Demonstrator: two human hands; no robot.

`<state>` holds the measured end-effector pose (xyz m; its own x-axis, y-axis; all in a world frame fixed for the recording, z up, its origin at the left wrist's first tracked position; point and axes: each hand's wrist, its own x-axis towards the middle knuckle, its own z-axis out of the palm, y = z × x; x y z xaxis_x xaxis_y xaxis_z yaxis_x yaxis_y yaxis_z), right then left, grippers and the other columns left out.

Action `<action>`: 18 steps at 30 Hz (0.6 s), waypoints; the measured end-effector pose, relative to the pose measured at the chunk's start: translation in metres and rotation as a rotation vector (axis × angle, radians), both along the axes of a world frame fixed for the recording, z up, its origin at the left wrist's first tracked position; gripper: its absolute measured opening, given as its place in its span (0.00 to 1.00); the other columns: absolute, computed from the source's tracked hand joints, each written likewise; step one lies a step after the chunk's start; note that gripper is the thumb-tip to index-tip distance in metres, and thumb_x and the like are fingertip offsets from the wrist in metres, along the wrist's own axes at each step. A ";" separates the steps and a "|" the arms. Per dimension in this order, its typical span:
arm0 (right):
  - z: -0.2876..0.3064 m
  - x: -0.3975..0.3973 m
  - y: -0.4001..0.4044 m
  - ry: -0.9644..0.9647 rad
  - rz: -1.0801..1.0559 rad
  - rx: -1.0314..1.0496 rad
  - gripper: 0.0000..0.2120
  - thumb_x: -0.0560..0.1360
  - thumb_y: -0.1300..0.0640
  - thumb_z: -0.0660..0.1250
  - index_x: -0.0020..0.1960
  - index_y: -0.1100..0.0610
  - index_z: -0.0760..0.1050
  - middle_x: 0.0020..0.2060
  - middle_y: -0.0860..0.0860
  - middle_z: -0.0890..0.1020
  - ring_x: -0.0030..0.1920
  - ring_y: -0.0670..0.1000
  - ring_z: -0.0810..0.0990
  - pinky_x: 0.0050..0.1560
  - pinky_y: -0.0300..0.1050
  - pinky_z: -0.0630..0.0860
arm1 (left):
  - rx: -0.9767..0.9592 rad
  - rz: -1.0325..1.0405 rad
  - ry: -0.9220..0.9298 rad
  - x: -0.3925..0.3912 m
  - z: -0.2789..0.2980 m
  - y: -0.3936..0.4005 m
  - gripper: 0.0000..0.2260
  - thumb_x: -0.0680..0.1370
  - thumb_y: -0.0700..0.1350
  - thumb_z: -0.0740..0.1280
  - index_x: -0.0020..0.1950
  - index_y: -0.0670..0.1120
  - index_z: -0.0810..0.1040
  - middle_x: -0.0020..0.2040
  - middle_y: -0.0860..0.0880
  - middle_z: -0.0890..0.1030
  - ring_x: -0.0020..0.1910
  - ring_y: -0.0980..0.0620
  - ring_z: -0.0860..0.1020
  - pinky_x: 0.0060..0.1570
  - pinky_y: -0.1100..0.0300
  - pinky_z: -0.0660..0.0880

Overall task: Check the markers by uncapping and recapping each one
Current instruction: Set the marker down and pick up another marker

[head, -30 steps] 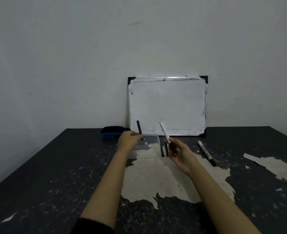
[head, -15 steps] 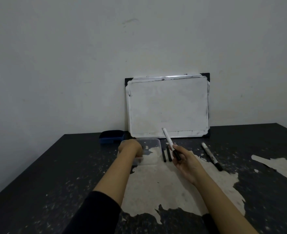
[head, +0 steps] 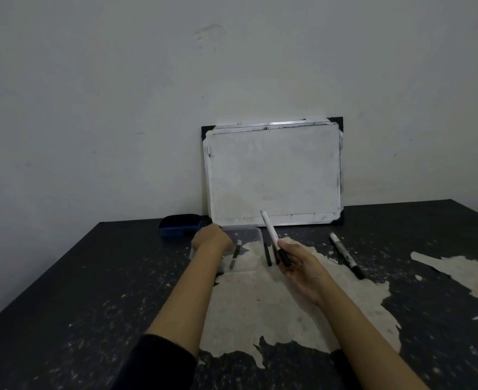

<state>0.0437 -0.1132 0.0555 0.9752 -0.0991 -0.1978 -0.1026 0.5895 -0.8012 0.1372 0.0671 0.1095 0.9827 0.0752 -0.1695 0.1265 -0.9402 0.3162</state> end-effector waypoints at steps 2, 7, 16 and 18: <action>0.000 -0.001 0.001 -0.006 0.004 -0.021 0.06 0.76 0.60 0.71 0.48 0.58 0.74 0.41 0.53 0.77 0.43 0.49 0.76 0.47 0.42 0.74 | -0.256 -0.068 -0.200 -0.004 -0.002 0.001 0.14 0.75 0.48 0.68 0.54 0.39 0.81 0.52 0.41 0.83 0.44 0.48 0.79 0.38 0.57 0.74; 0.001 -0.005 0.010 -0.040 0.038 -0.097 0.11 0.77 0.61 0.70 0.39 0.56 0.70 0.30 0.48 0.82 0.36 0.47 0.75 0.44 0.41 0.72 | -1.014 -0.193 -0.128 -0.049 0.000 -0.015 0.17 0.79 0.55 0.62 0.53 0.44 0.83 0.48 0.50 0.85 0.45 0.56 0.80 0.40 0.64 0.71; 0.001 -0.013 0.017 -0.106 0.144 -0.336 0.05 0.78 0.59 0.69 0.46 0.60 0.76 0.30 0.46 0.82 0.36 0.44 0.81 0.46 0.42 0.75 | -1.185 -0.089 -0.260 -0.058 -0.020 -0.018 0.14 0.77 0.48 0.68 0.52 0.37 0.83 0.39 0.45 0.80 0.33 0.57 0.73 0.26 0.75 0.69; 0.004 -0.011 0.009 -0.105 0.083 -0.466 0.08 0.77 0.56 0.70 0.49 0.61 0.80 0.36 0.47 0.86 0.37 0.43 0.83 0.45 0.40 0.76 | -1.226 -0.061 -0.269 -0.054 -0.021 -0.015 0.15 0.78 0.49 0.67 0.50 0.37 0.83 0.39 0.42 0.78 0.28 0.58 0.70 0.23 0.73 0.66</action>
